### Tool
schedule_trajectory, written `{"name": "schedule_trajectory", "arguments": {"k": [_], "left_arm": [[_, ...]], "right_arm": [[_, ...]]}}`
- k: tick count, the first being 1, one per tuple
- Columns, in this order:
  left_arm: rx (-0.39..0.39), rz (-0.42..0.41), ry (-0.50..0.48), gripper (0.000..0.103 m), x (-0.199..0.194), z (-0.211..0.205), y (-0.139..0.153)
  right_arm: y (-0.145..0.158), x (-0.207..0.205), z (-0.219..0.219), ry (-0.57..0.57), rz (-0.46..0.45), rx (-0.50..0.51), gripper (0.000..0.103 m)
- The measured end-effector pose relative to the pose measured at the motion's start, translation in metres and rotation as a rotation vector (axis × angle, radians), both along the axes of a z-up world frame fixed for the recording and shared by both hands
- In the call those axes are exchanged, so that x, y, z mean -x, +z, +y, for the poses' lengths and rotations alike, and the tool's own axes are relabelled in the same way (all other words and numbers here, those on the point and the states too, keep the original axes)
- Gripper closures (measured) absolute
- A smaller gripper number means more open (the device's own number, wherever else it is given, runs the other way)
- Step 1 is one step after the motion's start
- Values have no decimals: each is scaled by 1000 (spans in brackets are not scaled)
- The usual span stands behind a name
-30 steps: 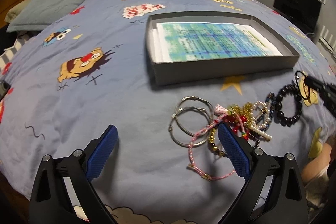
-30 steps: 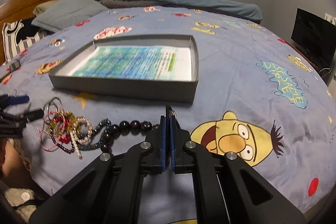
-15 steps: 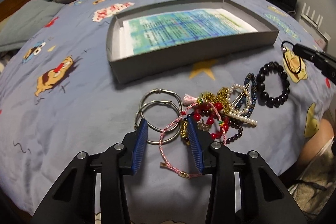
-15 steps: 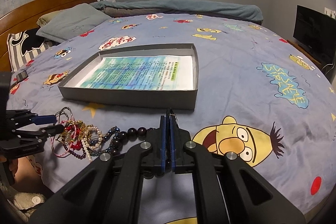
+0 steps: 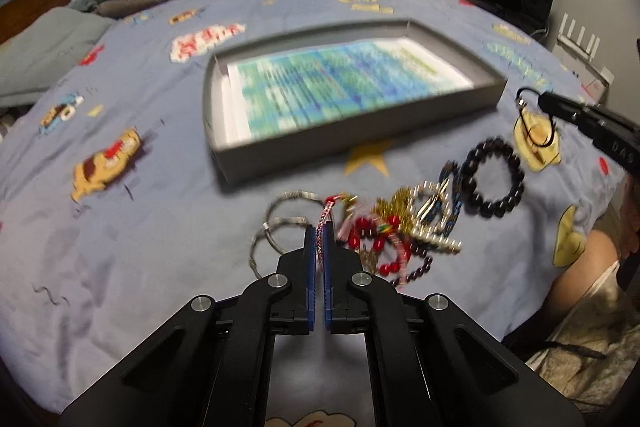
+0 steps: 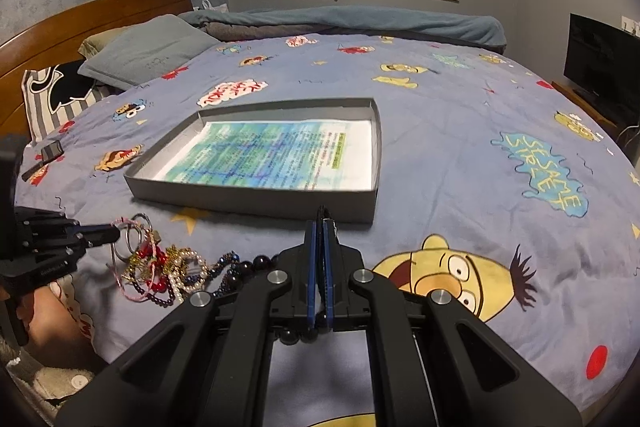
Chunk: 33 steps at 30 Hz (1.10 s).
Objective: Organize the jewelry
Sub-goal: 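Carry the hair tie and pink bracelet with both tools over the gray tray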
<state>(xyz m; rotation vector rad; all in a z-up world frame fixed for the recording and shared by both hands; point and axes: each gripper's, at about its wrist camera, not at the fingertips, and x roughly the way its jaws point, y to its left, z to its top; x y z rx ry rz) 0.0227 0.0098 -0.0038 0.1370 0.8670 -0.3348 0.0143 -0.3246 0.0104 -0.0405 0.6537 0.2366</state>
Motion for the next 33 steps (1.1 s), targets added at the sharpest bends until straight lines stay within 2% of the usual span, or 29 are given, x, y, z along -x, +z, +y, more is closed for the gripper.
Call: {"name": "schedule_trajectory", "arguments": {"k": [10,15,20,25,33], "left_arm": [[51,-108,-17,99,-14,6,57],[73,-138,-20,99,-43,9,82],[77,-145,-3,99,-75,9,96],[51,-93,-26,99,-67,12,76],[32,70,-13,99,-40,27,8]], "right_arm": [[28,-19,-5,22,-30,-37,100],[45,-46,-3,22,-62,-32,100],[47,-82,-4,4,-27,-86,99],[46,-81,2,22,-40,-78,99],[36,-72,3,36,-5,-96,99]]}}
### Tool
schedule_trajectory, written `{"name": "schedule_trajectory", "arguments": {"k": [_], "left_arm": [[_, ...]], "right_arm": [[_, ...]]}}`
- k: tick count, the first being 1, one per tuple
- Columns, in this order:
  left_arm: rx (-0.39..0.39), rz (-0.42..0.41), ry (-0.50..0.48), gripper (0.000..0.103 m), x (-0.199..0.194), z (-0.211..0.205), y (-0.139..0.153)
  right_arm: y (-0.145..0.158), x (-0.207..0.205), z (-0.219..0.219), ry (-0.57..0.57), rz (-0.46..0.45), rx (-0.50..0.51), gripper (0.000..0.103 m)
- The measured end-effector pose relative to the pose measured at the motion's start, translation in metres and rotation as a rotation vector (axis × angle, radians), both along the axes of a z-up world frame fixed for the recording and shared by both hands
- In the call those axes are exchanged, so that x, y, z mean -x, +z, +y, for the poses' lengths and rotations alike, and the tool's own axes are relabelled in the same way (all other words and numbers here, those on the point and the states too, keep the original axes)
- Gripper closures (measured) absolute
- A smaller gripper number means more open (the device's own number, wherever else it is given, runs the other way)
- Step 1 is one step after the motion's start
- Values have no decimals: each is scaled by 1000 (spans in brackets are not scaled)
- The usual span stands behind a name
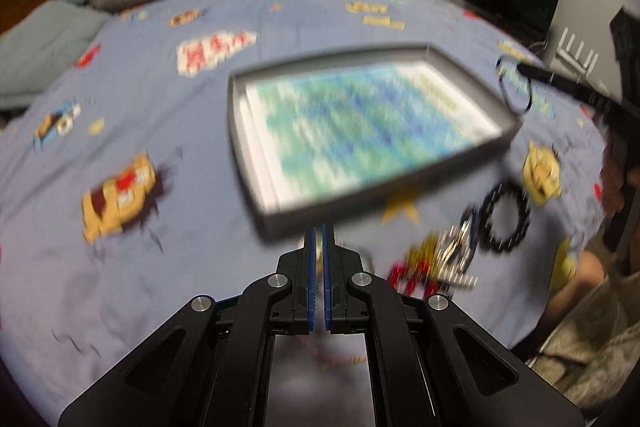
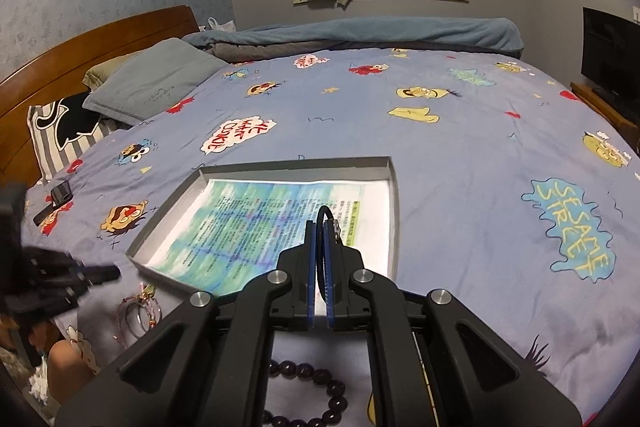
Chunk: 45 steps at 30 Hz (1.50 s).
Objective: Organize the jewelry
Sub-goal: 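Carry the hair tie and pink bracelet with both tools over the gray tray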
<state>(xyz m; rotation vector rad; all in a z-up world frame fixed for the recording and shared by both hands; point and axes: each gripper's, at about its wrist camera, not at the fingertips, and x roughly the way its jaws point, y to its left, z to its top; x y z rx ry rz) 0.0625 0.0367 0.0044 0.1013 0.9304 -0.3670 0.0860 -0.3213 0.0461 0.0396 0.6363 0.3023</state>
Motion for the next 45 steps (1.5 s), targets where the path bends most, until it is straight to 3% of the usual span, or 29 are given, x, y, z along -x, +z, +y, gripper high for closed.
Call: {"name": "schedule_trajectory", "arguments": {"k": [2,5,10,12,14,19,27,35,39,45], "left_arm": [[-9,31,6,94,2,2,-10],[-23,60,27,69,3,7,-23],[-7,63,35,71,6,12,-27],[-20,71,33,90,6,12,-30],[-26,76,25,97,7,11,-30],[-13,17,5,98,14,9,-12],[13,-140,-61,98,18,-3,55],[31,-261,-84,98,-33,-26,105],[49,-228,-66,98,-70,-37,98],[77,-106,-8,98,-138,-42,52]], "right_arm": [[1,3,2,4,-4,1,99],[4,8,5,11,-10,-1,99],[5,13,7,14,-14,6,99],[5,14,7,15,-13,4,99],[6,16,8,17,-14,5,100],[6,19,8,16,-13,12,100],[8,10,5,7,-14,23,99],[3,-31,10,-7,-2,49,99],[-7,-66,12,-21,47,28,99],[-19,-108,20,-51,77,52,99]]}}
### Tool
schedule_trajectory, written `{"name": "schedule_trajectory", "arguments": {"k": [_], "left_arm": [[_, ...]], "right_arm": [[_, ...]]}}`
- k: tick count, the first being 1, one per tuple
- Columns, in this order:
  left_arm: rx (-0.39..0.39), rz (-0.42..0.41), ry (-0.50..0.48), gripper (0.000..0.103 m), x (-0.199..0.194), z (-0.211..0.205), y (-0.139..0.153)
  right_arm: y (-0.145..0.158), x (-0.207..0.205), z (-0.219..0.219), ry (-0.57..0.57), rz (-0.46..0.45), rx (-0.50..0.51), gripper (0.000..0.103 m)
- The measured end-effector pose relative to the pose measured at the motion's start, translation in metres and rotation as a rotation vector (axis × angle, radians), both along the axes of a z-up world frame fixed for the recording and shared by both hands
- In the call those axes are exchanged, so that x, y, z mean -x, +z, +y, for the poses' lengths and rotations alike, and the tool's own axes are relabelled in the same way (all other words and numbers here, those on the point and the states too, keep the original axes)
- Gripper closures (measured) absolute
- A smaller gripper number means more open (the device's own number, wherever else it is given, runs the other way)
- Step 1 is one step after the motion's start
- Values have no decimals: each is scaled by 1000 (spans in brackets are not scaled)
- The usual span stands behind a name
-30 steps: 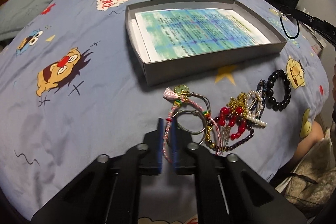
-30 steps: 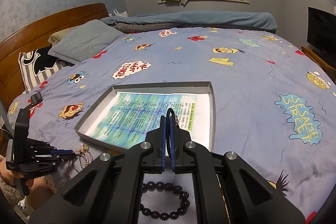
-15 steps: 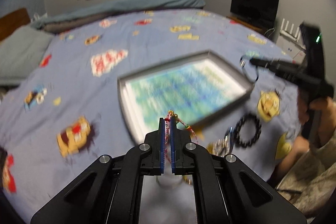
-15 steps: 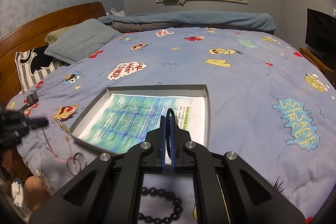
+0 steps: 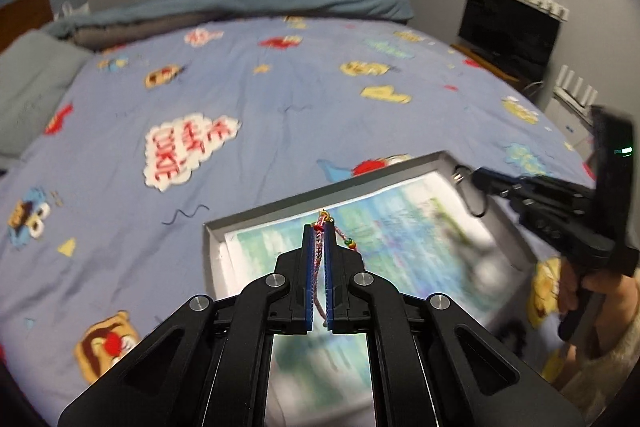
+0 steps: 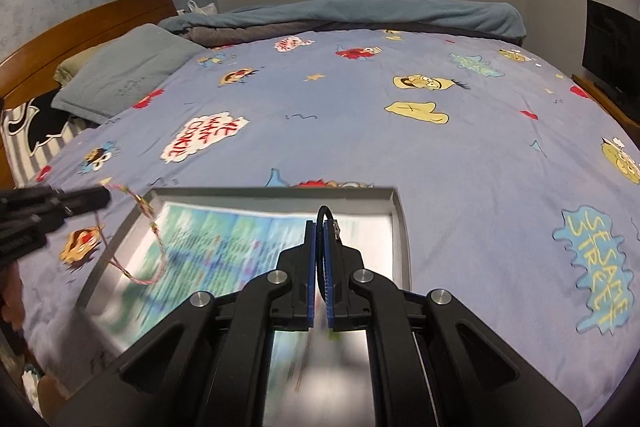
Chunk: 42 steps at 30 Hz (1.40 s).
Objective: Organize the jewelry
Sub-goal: 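Carry the hair tie and pink bracelet with both tools over the gray tray, then open both tools to drop the hair tie and pink bracelet into the tray, then move both open tools back from the tray to the jewelry pile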
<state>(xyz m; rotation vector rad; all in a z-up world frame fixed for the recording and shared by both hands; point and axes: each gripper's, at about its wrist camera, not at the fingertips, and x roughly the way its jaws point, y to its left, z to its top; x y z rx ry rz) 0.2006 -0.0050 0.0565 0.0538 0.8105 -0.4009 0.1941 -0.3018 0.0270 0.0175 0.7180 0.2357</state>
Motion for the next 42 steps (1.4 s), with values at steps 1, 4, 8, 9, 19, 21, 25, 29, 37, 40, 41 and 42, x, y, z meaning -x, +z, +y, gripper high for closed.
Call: {"name": "schedule_trajectory", "arguments": {"k": [1,4,8,9,19,21,25,29,37,40,41,42], "left_arm": [[-5,19,10,98,-9,1,-8],[-20,75,51,98,-32,6,-31],[-38,123,95,98,-49,15,-52],[-40,138,98,98,-51,17,-56],[-100,144,93,74,-48,15,-67],[-94,129,94,68,-44,16,-62],[-82,99,107,56,-32,18,-51],[-59,36,120,32,-9,20,-33],[-100,-57,141,13,35,20,-12],[-109,-69,157,12,49,24,-11],[-110,-68,163,12,54,27,-11],[-109,-68,170,12,58,29,-10]], "right_arm": [[-1,-5,1,-3,6,6,100],[-11,-24,8,7,48,30,99],[-23,-38,15,20,99,56,99],[-26,-40,16,22,111,58,99],[-25,-38,11,9,123,13,66],[-21,-33,10,8,115,11,66],[-9,-18,3,0,92,-11,60],[1,4,-8,-20,65,-24,44],[5,48,-17,-24,48,-15,18],[7,63,-19,-26,36,-11,12],[8,69,-20,-25,28,-10,9],[9,74,-21,-27,23,-10,8]]}}
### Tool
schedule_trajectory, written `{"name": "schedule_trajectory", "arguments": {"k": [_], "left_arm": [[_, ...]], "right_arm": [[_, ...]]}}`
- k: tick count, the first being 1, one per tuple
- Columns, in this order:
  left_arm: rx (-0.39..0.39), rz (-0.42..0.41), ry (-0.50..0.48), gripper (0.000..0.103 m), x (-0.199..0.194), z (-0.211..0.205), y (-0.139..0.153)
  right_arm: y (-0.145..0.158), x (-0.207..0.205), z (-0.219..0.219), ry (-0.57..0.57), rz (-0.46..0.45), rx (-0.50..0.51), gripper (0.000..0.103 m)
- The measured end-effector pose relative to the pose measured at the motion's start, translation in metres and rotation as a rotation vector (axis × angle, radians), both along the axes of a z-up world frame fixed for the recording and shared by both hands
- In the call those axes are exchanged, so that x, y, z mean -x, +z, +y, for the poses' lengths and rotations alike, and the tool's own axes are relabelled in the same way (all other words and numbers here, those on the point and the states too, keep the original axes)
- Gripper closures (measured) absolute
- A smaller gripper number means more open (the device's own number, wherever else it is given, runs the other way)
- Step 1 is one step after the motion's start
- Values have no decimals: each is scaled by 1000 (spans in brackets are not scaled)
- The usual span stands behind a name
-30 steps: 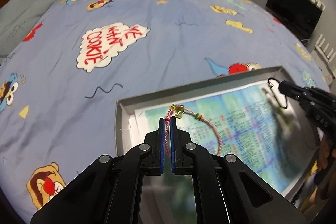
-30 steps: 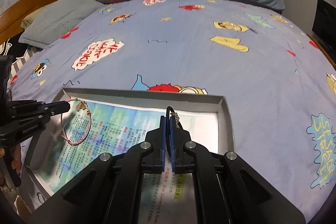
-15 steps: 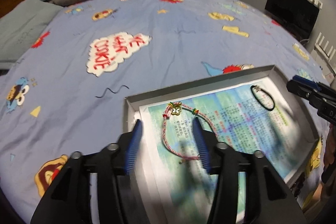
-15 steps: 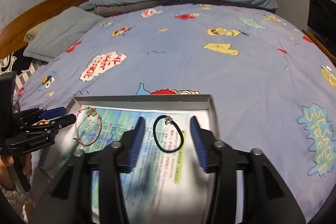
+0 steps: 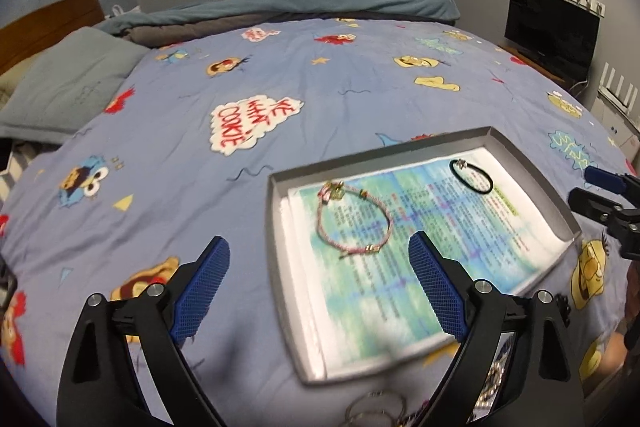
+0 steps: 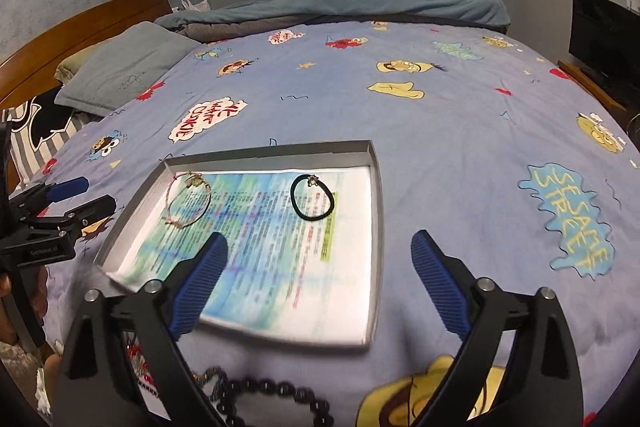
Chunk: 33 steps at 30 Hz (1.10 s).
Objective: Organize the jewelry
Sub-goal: 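Move both open tools back from the tray to the jewelry pile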
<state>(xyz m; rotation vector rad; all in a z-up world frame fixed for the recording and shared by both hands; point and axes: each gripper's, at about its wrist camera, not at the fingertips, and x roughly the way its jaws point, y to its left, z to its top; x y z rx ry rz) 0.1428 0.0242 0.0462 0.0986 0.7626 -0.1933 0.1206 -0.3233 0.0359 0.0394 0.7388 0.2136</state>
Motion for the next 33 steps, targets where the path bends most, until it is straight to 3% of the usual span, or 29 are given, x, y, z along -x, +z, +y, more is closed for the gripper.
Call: {"name": "schedule_trajectory", "arguments": {"k": [11,19,28,33], "left_arm": [[30,-3,30,9,49,19,-2],[52,-19,49,9,80,31,-10],[29,-15,35,8,110,32,-46],[-26,-14,35,8,121,25,-68]], "right_arm": [[6,46,-15,-18,-46,-14,5],[-8,73,-20,-12,-48,20,5],[-39,93,-26,-27,-21,55,5],[-62,99,-22,-29,22,69,5]]}}
